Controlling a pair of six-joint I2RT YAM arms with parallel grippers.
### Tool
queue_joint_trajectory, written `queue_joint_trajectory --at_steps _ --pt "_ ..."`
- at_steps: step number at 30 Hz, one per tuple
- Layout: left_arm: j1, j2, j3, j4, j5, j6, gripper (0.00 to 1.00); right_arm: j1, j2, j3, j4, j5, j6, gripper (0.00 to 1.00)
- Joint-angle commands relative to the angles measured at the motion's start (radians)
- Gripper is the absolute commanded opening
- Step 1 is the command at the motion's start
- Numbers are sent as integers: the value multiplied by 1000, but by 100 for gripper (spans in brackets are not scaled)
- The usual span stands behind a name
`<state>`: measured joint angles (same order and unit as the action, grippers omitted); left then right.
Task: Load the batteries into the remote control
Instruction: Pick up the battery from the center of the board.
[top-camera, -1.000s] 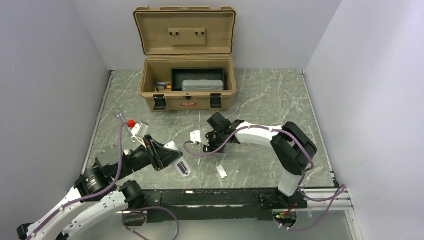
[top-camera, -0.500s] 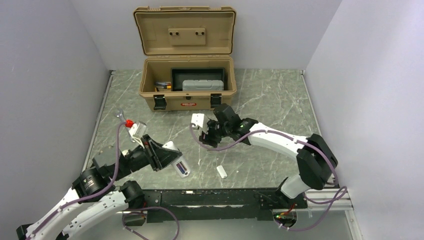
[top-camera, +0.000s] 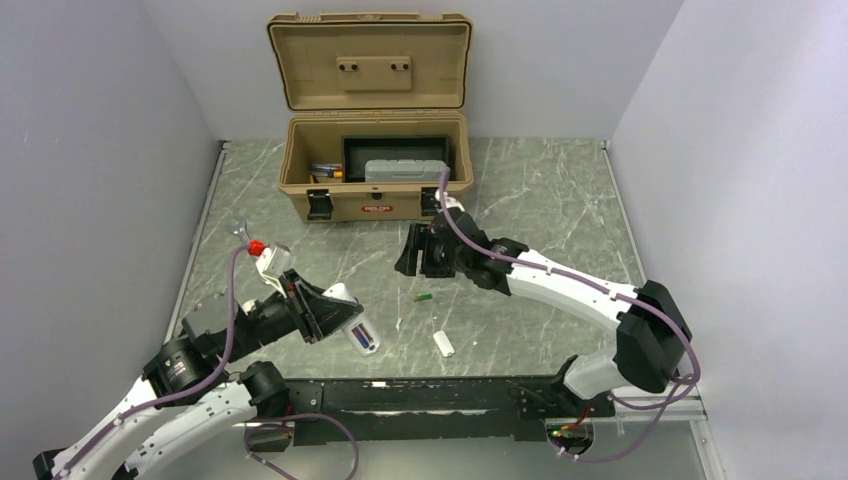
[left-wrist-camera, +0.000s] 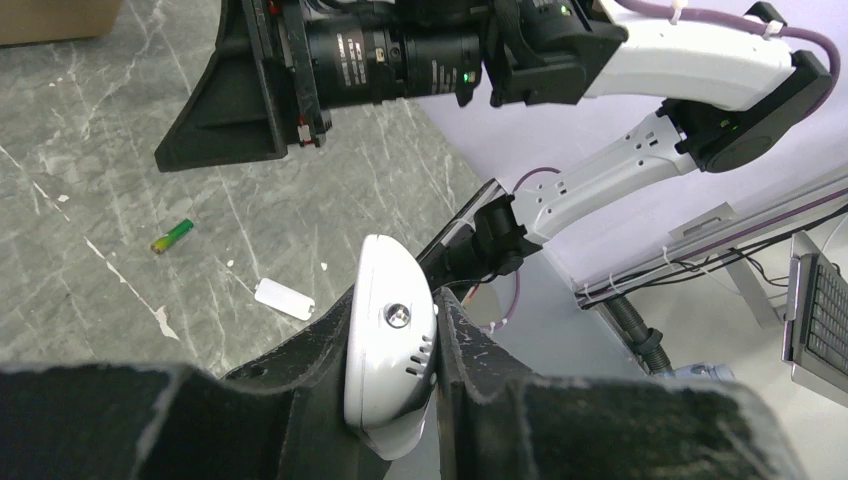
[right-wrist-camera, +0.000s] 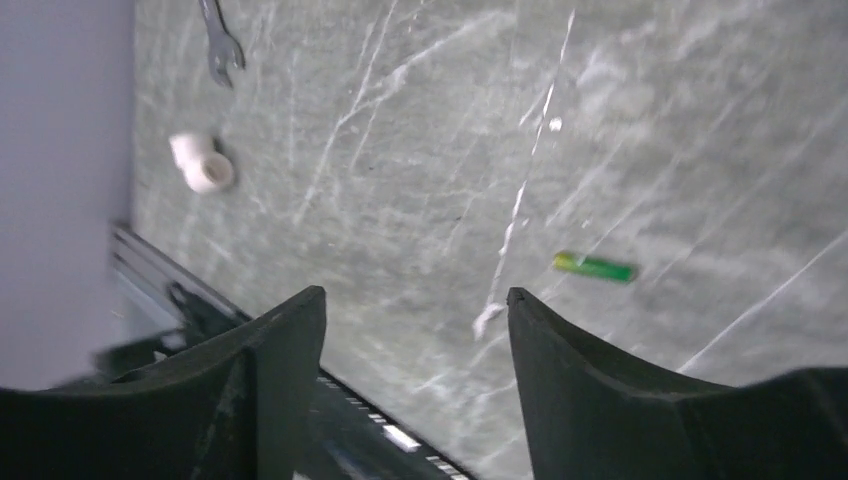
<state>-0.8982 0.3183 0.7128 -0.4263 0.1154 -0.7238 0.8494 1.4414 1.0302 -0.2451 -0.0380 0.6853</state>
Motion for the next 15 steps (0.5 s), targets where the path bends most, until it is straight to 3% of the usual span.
queue_joint_trajectory --at_steps 1,8,15 --pt "2 3 12 78 21 -21 0 64 -69 -43 -78 174 486 71" --pt "1 -13 5 73 16 -35 0 115 39 75 -308 279 783 74" --pt "2 -25 5 50 4 -30 0 121 47 -58 -234 285 1003 73"
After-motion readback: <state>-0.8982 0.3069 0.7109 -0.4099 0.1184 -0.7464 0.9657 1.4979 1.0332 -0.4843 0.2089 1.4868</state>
